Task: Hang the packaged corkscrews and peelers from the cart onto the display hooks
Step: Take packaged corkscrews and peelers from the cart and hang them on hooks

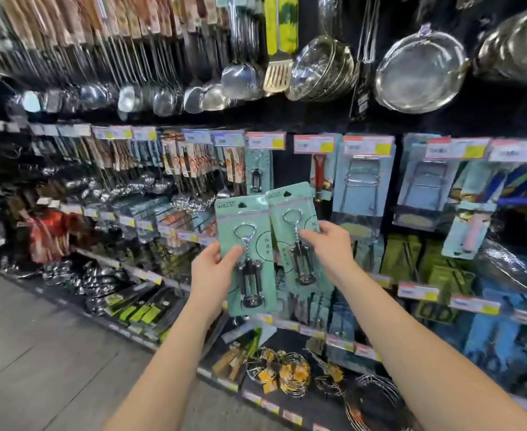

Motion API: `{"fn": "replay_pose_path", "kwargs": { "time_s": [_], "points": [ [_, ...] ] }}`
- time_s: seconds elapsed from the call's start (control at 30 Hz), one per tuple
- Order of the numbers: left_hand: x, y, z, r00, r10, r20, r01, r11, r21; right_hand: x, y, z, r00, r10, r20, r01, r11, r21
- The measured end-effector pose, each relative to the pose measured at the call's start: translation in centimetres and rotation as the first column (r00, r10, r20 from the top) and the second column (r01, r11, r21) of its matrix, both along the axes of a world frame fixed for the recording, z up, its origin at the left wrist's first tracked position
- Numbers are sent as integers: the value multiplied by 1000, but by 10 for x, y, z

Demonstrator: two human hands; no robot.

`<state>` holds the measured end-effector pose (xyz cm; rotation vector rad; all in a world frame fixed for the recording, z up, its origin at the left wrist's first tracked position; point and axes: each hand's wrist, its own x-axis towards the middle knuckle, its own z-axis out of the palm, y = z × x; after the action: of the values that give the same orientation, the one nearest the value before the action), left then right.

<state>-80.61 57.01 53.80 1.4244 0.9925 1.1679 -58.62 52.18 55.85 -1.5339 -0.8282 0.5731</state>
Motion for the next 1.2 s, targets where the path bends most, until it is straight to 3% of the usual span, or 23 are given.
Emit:
{"fn": "replay_pose_path", "kwargs": {
  "time_s": [0.33,0.5,0.83,1.2],
  "points": [
    [6,132,7,999,15,-45,-16,1000,-22,-4,177,-3,996,29,-87,-27,999,27],
    [15,192,5,995,15,-97,-17,1000,-23,4,249,-3,997,80,-20,-79,995,59],
    [13,263,2,996,-61,-58,59,997,-47,-2,306,2,991,90,-102,-67,976,209],
    [-5,336,4,964,-254,-80,249,966,-63,-25,335,-20,998,-37,-51,48,966,255]
  ]
}}
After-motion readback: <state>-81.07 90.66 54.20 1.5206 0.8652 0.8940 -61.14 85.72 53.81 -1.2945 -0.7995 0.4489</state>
